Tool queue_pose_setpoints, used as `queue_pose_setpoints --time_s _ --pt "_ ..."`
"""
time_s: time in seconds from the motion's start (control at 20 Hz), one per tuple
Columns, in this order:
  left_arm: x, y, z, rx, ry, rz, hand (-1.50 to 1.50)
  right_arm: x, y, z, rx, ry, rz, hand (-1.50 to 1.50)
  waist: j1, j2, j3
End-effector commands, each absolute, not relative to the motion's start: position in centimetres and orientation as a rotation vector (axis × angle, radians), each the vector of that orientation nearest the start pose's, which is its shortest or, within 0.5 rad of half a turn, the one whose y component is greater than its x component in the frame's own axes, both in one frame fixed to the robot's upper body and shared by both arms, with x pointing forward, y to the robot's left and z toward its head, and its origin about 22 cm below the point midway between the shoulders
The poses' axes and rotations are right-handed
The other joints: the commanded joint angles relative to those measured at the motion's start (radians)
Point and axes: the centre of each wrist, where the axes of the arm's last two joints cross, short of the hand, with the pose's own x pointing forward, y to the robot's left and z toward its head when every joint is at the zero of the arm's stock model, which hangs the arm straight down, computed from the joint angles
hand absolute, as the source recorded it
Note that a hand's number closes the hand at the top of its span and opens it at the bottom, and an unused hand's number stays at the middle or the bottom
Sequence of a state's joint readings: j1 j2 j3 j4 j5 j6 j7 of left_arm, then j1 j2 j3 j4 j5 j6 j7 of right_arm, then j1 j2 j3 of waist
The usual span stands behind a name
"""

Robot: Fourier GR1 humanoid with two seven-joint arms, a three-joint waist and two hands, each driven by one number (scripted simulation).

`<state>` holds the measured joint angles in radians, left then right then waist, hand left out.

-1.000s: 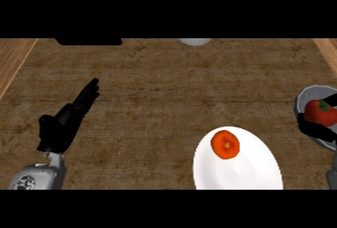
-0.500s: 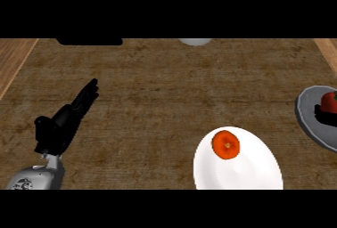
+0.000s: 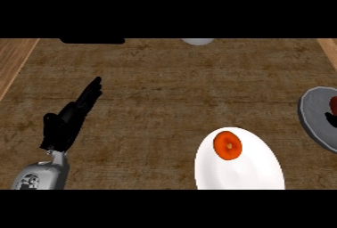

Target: Pick the bell pepper from the plate and place it in the pan

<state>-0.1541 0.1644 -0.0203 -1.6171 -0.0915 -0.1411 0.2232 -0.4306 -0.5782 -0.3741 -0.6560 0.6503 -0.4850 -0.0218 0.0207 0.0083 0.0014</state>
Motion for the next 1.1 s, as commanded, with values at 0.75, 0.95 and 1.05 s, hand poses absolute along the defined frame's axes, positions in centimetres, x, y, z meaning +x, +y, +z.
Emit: queue_pose_setpoints --time_s 0.75,0.95,1.05 --pt "27.0 23.9 4.5 0.075 -1.506 -0.351 0.00 28.8 -51.3 2.6 -0.976 -1.489 -0.310 -1.50 -0.001 0.001 0.004" --pt "27.4 25.1 5.5 0.072 -1.512 -0.357 0.00 25.5 -52.7 0.3 -0.870 -1.527 -0.367 -1.50 0.002 0.003 0.004" --pt "27.2 25.0 5.3 0.076 -1.514 -0.355 0.00 23.7 -53.5 -0.5 -0.826 -1.517 -0.346 -1.50 -0.003 0.000 0.002"
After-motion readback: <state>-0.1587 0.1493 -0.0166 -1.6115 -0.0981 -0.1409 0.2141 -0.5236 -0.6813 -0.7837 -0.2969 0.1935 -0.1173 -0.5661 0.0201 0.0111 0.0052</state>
